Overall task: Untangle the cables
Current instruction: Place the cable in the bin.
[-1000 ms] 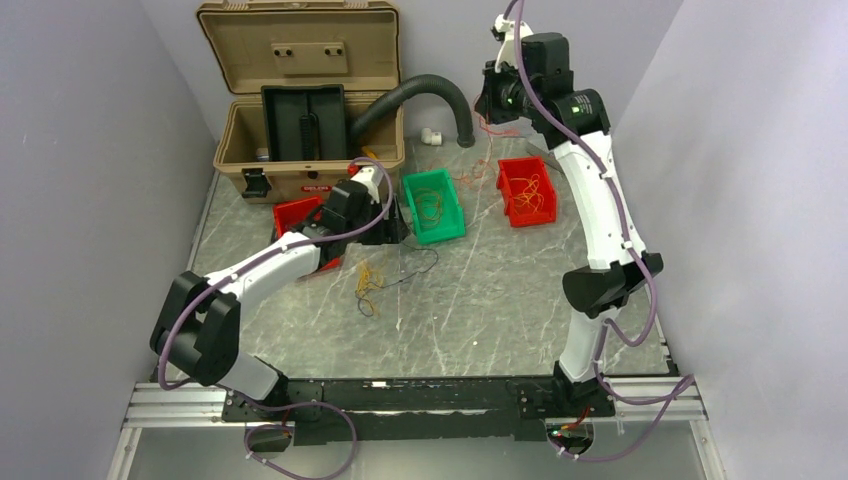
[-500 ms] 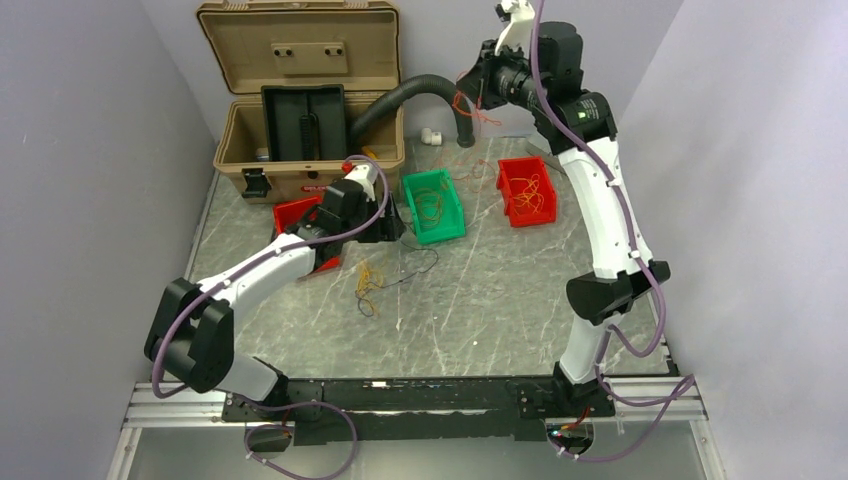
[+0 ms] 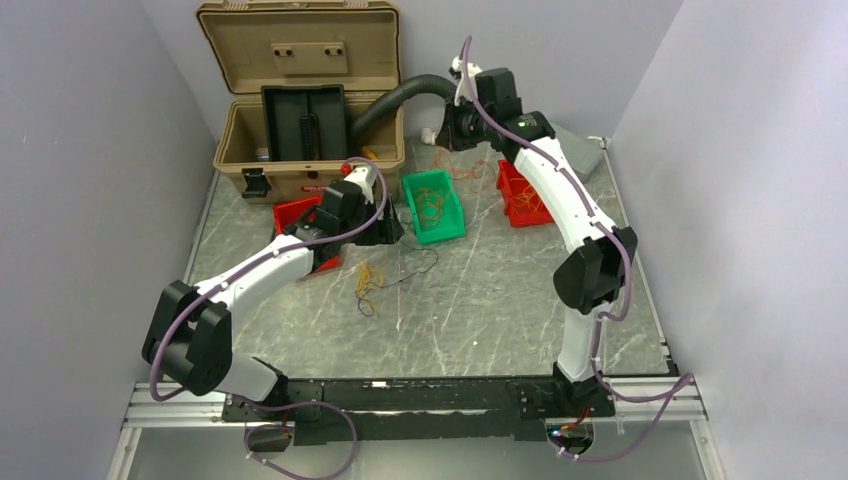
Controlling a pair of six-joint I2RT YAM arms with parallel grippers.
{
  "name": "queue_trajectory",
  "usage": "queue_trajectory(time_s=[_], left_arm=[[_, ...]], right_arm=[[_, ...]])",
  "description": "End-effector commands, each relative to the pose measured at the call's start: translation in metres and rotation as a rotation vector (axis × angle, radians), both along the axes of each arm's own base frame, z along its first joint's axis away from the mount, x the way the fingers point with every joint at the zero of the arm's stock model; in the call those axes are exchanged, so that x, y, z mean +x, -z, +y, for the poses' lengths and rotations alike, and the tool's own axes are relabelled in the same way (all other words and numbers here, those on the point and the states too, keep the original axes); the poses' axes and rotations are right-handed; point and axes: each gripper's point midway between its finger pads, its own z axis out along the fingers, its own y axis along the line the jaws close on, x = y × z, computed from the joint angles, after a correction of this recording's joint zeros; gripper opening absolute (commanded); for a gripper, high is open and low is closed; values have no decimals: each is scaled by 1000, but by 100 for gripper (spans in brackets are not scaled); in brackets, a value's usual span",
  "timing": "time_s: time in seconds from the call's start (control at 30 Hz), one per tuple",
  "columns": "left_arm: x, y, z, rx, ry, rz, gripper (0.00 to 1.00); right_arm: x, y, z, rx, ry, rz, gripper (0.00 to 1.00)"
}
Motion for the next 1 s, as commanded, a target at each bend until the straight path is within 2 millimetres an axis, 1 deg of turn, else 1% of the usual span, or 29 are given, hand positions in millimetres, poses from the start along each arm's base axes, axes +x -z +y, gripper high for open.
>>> queue_trajectory(time_s=[0.0,0.13,0.23,0.3,0.37,0.5,0.63,0.67,0.73,0.77,0.8,0.83,0.87,0.9,0.97], left_arm=[[-4,-9,5,5,7,-20,83],[-6,-4,7,6,4,-12,84],[-8,0,10,11,-4,-6,84],[-9,2,12,15,-9,-2,84],[-10,4,14,18,-12,-1,84],[-9,4,18,31,-18,-12,84],[-12,8,22,40,-22,-12,84],[-13,8,23,39,-23,-13,84],[-15,11,24,41,-22,-14,84],[-16,12,26,46,-23,-15,84],[-17,12,27,50,-26,-16,85],[-17,12,29,56,-28,-19,85],[-18,12,30,62,-30,-17,85],[-19,12,31,65,-32,-16,85],[-22,12,33,68,-32,-18,85]], right_arm=[[11,31,14,8,-34,9,0],[4,70,38,36,-122,96,0],[-1,90,48,17,-135,127,0],[-2,102,50,15,-132,151,0],[-1,119,48,-2,-113,180,0],[7,150,35,-32,-41,221,0],[28,178,16,-46,59,209,0],[33,182,13,-57,68,216,11],[39,182,10,-90,76,218,33],[40,176,9,-90,83,207,40],[41,167,8,-70,85,184,46],[40,150,8,-28,76,164,52],[40,138,6,10,71,159,60],[41,125,0,41,74,148,66],[44,105,-13,65,97,125,71]])
